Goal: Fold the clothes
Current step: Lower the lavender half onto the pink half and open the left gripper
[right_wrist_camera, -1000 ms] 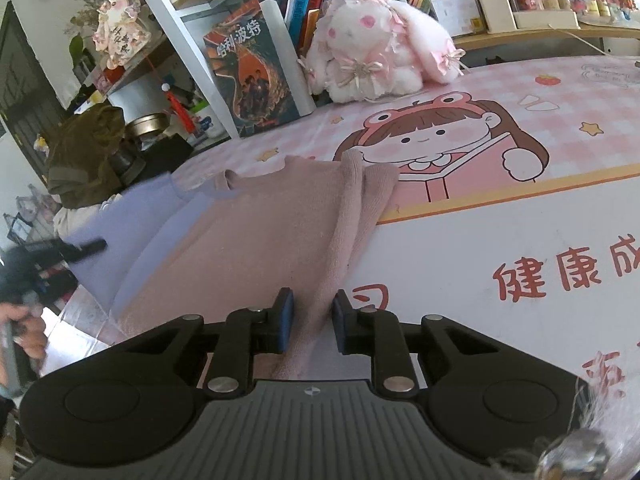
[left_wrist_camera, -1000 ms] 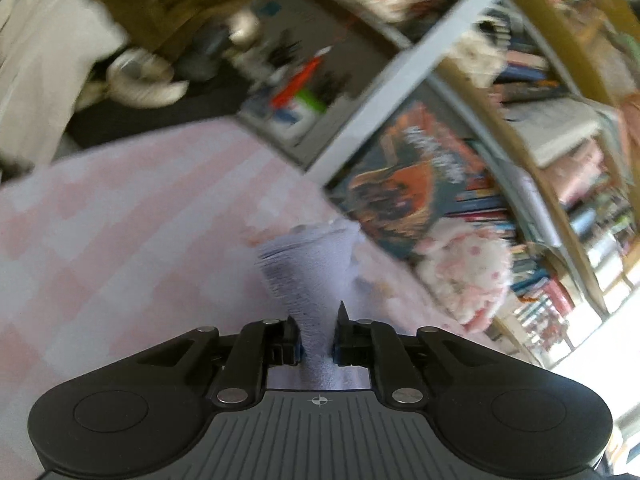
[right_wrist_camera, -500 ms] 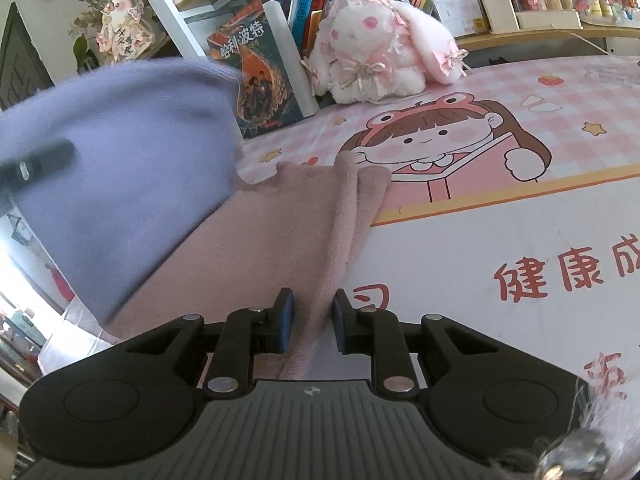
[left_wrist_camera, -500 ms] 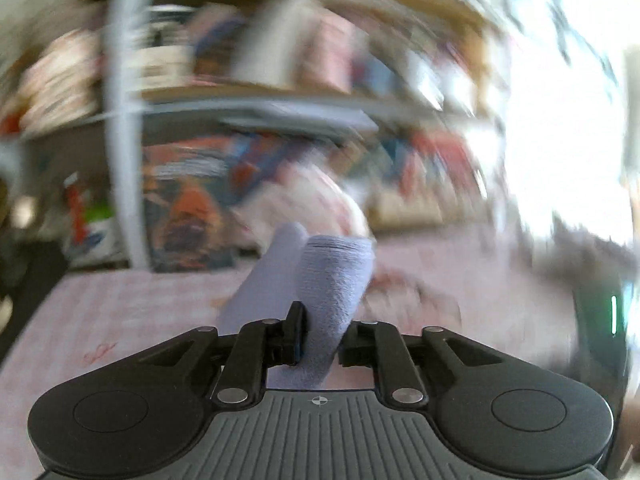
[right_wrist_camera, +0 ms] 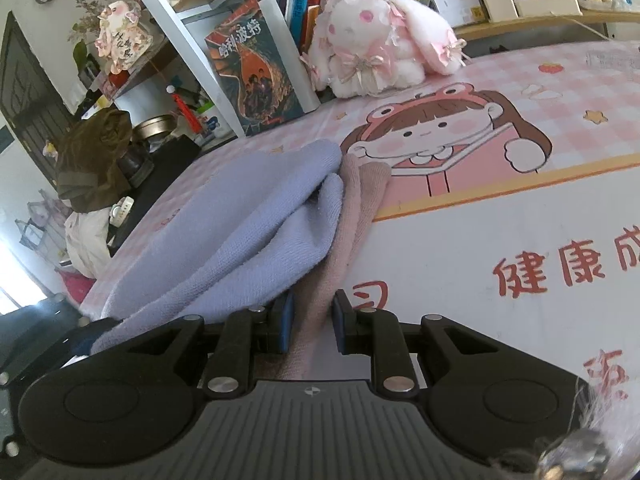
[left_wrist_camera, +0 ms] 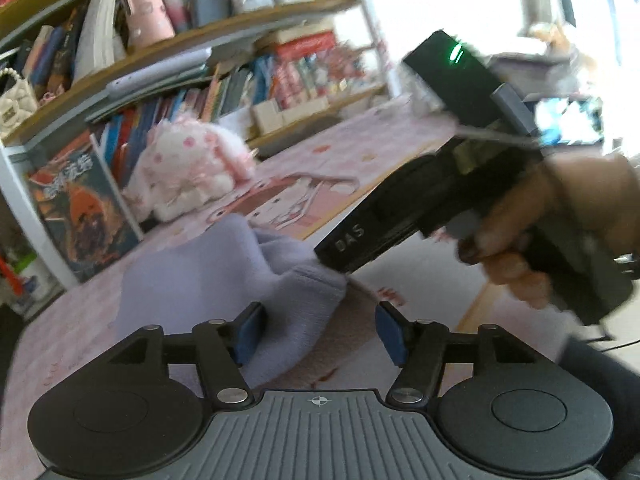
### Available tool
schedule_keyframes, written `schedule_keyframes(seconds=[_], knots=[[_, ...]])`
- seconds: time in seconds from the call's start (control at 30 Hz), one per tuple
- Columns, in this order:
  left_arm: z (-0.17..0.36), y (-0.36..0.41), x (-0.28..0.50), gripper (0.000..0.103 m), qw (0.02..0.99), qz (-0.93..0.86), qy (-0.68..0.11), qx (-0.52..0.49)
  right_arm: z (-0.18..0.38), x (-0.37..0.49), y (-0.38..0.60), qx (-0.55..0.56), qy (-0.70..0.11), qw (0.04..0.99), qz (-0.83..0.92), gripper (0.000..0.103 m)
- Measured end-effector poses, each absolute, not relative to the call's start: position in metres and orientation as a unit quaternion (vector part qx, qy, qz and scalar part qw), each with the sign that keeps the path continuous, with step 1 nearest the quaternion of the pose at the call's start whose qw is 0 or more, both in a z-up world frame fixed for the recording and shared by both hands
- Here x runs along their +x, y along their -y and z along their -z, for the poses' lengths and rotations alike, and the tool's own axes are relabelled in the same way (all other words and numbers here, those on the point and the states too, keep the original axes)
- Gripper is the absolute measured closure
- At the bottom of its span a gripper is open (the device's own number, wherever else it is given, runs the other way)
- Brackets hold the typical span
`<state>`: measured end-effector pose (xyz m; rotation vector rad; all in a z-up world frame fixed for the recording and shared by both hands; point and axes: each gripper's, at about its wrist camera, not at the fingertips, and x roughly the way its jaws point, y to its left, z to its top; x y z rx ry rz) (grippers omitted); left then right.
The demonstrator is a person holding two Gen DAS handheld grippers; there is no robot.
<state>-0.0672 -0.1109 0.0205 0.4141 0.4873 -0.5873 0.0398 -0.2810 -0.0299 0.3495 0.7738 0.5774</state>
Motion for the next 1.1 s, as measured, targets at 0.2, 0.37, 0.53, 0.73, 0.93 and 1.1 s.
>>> schedule_keyframes(seconds=[0.2,0.37,0.53,0.73,0.93,1.1], knots=[[-0.061,0.045,-0.059,0.041,0.934,0.296,-0.192,0.057,0.016,0.027,0.305,0.202,-0.363,0.871,-0.263,0.073],[-0.039,0.043,-0.052,0.060,0.938,0.276,-0.206,0.041,0.001,0.016,0.317,0.285,-0.345,0.845,-0.294,0.064],[-0.016,0.043,-0.046,0.061,0.940,0.257,-0.222,0.030,0.004,0.020,0.296,0.319,-0.377,0.813,-0.310,0.046],[0.008,0.044,-0.039,0.061,0.942,0.237,-0.238,0.016,-0.006,0.014,0.253,0.207,-0.338,0.866,-0.306,0.087],[0.006,0.042,-0.036,0.056,0.941,0.241,-0.239,-0.001,-0.020,-0.005,0.240,0.088,-0.236,0.912,-0.323,0.097],[-0.006,0.034,-0.043,0.054,0.942,0.247,-0.227,-0.008,0.008,0.030,0.253,0.106,-0.319,0.908,-0.248,0.097]])
